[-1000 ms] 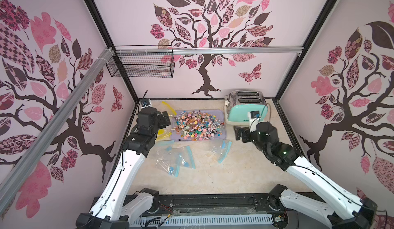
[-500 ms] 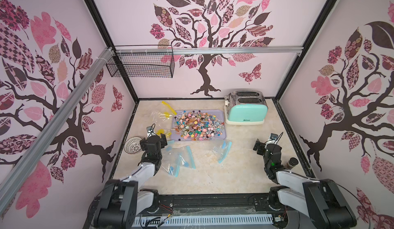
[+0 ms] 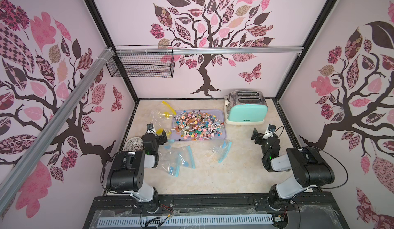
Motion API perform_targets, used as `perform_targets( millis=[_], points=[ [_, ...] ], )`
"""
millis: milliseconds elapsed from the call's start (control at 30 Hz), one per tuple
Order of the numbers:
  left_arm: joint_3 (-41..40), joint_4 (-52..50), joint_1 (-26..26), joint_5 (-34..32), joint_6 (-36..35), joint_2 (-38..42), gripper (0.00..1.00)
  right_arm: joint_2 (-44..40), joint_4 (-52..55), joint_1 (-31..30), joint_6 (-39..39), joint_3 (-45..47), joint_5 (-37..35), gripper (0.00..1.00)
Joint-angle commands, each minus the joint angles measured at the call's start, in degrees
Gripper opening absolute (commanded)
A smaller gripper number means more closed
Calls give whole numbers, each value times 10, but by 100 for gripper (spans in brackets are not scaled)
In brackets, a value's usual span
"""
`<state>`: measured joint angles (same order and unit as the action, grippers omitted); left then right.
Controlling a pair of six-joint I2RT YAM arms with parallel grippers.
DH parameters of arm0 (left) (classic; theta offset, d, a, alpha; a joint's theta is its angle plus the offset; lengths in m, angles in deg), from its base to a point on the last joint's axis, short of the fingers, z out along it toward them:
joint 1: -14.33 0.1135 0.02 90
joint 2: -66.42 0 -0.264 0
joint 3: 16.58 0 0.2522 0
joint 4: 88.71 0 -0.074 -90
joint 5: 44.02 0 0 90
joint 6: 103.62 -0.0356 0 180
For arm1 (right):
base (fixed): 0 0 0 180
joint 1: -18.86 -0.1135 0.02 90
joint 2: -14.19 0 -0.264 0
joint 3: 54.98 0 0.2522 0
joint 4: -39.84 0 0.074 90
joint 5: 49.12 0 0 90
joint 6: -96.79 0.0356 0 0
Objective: Pour candies out of the ziploc bag
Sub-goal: Reset both arms
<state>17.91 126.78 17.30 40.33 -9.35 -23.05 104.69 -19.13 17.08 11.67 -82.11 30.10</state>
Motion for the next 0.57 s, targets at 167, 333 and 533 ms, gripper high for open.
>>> perform_targets(
  millis=[167,333,533],
  points=[
    [14,2,-10,2,-13,3,98,4,34,0,-30,-27,76,100],
    [13,3,-11,2,-13,3,98,12,45,0,-28,-37,74,100],
    [12,3,-11,2,-12,3,98,5,18,0,-29,-21,74,100]
  ],
)
